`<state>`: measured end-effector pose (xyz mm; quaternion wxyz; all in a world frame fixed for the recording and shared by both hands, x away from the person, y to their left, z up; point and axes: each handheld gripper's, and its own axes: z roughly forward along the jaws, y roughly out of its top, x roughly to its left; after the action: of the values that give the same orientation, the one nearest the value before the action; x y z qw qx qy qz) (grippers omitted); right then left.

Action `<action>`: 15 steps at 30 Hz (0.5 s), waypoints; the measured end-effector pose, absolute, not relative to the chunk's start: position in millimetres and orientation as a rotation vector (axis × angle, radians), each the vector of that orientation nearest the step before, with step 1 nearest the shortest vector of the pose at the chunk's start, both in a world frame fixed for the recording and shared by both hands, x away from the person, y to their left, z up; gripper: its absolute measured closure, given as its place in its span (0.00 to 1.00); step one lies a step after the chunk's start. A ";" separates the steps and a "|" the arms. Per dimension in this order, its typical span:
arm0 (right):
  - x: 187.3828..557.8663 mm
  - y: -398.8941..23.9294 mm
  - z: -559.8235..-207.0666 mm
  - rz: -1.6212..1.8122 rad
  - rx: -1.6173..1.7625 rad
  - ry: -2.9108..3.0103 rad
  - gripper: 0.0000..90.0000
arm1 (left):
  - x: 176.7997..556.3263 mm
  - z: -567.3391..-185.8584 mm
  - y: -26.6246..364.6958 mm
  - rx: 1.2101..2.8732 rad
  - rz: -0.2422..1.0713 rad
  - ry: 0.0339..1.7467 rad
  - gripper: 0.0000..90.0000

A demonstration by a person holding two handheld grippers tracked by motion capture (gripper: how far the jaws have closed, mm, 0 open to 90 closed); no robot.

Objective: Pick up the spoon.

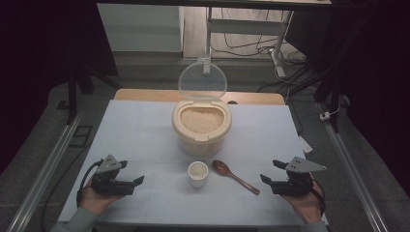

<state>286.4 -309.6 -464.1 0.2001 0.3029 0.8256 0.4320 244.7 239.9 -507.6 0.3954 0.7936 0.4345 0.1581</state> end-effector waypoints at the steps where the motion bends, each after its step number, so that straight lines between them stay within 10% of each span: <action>1: 286.4 -308.9 -462.5 1.201 0.843 2.313 0.31 | 244.8 -507.6 239.8 2.012 0.402 1.102 0.13; 15: 296.6 -276.2 -435.8 1.100 0.799 2.443 0.33 | 245.5 -507.5 239.2 2.019 0.403 1.099 0.13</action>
<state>296.6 -276.2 -435.8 0.1720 0.2814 0.8609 0.3875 245.5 239.2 -507.5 0.3930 0.7955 0.4329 0.1588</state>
